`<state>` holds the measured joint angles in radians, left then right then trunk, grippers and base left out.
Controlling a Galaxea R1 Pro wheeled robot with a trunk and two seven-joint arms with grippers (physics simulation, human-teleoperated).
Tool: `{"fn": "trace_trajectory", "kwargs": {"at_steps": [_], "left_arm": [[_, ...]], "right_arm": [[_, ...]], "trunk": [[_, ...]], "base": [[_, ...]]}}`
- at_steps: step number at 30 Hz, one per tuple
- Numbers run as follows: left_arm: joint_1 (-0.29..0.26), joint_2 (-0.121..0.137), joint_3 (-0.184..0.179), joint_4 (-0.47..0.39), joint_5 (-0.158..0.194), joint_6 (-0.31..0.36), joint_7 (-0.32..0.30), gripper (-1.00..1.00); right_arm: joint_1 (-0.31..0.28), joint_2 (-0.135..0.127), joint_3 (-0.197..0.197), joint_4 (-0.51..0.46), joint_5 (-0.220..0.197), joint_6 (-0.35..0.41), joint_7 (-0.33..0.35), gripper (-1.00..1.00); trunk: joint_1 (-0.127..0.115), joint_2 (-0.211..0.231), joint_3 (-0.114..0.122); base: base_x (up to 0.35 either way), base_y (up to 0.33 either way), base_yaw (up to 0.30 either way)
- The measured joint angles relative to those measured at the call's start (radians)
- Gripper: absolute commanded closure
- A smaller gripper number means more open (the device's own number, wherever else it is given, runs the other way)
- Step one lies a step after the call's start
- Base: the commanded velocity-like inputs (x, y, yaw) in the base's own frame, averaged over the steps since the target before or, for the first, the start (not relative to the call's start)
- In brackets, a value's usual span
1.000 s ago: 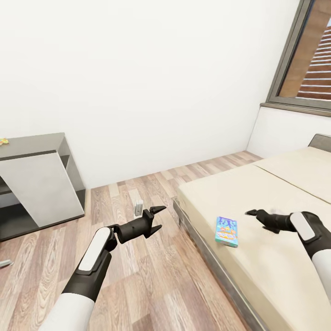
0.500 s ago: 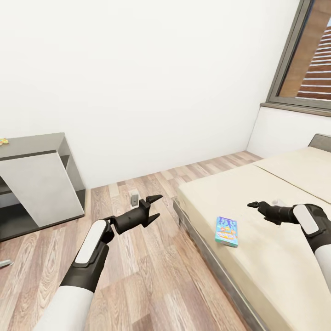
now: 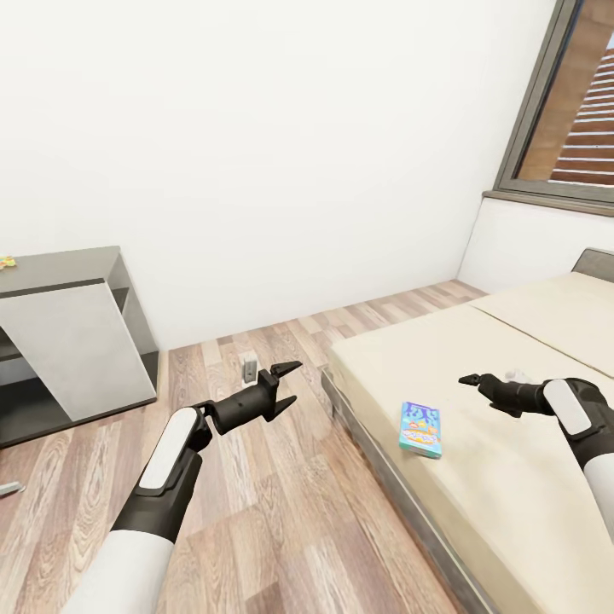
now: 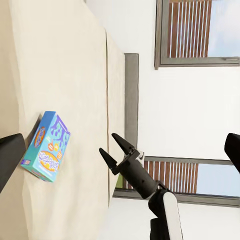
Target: Put all the toys in the child's room - the three board games (two on the bed and one on the table), the two jigsaw puzzles on the table, and the tennis ball on the table - inside the toy box on the table in the child's room.
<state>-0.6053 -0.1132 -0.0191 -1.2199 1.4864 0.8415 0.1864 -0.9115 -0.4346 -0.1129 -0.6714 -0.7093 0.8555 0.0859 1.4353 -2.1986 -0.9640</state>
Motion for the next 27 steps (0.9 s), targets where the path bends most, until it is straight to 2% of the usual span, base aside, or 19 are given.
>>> {"fn": "trace_trajectory", "kwargs": {"at_steps": [14, 16, 19, 27], "left_arm": [[0.001, 0.0, 0.0, 0.0, -0.001, 0.0, 0.0, -1.0], [-0.001, 0.008, 0.004, 0.0, -0.005, 0.0, 0.001, -1.0], [-0.002, 0.025, 0.021, 0.007, -0.013, 0.001, 0.004, -1.0], [0.001, 0.039, 0.057, 0.013, -0.023, -0.002, 0.006, -1.0]], "right_arm": [[0.0, 0.0, 0.0, 0.001, 0.0, 0.0, 0.0, -1.0], [0.01, -0.002, 0.001, 0.0, 0.0, -0.002, 0.0, -1.0], [0.027, -0.005, 0.002, -0.017, 0.0, 0.002, -0.001, -1.0], [0.052, -0.007, 0.003, -0.034, 0.001, 0.005, -0.001, -1.0]], "trunk": [[0.0, 0.0, 0.0], [0.0, 0.0, 0.0], [0.0, 0.0, 0.0], [0.0, 0.0, 0.0]], "base": [[0.0, 0.0, -0.005], [0.0, 0.0, -0.075], [0.0, 0.0, -0.154], [0.0, 0.0, -0.191]]}}
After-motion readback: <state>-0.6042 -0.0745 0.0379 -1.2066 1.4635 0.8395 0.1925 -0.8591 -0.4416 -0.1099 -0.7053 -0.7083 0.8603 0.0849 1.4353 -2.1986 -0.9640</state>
